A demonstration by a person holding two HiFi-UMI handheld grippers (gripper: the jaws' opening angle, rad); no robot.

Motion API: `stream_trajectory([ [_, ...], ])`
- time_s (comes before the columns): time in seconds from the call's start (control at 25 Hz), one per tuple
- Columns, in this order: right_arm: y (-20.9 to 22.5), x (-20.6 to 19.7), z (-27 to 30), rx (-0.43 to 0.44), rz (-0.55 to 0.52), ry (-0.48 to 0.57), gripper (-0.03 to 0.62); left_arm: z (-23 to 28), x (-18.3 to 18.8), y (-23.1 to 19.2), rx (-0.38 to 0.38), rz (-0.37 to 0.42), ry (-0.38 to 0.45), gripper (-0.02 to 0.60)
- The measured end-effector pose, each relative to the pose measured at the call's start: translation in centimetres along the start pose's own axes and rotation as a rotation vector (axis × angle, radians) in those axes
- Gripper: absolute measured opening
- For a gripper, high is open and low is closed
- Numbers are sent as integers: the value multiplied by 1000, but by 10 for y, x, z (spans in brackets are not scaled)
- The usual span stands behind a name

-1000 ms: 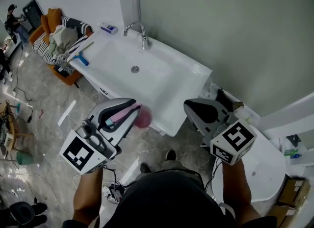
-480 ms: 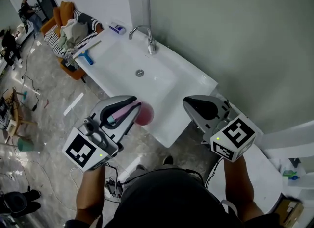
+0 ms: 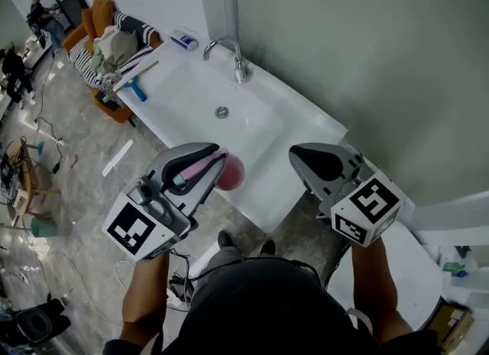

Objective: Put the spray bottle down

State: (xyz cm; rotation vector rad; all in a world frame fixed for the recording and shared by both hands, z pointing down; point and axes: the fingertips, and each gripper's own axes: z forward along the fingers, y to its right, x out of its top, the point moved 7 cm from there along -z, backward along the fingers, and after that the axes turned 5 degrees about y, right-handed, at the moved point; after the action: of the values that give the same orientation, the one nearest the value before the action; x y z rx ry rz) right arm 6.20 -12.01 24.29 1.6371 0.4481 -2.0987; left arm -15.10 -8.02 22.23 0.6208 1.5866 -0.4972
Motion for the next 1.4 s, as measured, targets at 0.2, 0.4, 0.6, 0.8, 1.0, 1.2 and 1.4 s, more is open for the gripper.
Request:
stream_trajectory([
  [0.2,-1,8,23,-54,12,-2,9,-2,-2,-38,-56,-13,7,52],
  [0.4,-4,11,46,-119,28,-3,9,-6,-6,-71,-112,-9,21,52],
  [0.6,-8,14,66,-162,23,-19,9,-6,-9,-97,-167,7,49,52],
  [0.8,-3,16,78,-184,18,-38,9,3,-12,-114,-201,0,47,52],
  [1.0,15,14,78,-176,34,-46,9,22,-16,-119,-196,-10,35,52],
  [1.2,51,5,76,-140,45,-49,9,50,-26,-121,-158,-15,16,52],
  [1.4,87,7,74,-84,36,-39,9,80,-28,-124,-109,-12,7,52],
])
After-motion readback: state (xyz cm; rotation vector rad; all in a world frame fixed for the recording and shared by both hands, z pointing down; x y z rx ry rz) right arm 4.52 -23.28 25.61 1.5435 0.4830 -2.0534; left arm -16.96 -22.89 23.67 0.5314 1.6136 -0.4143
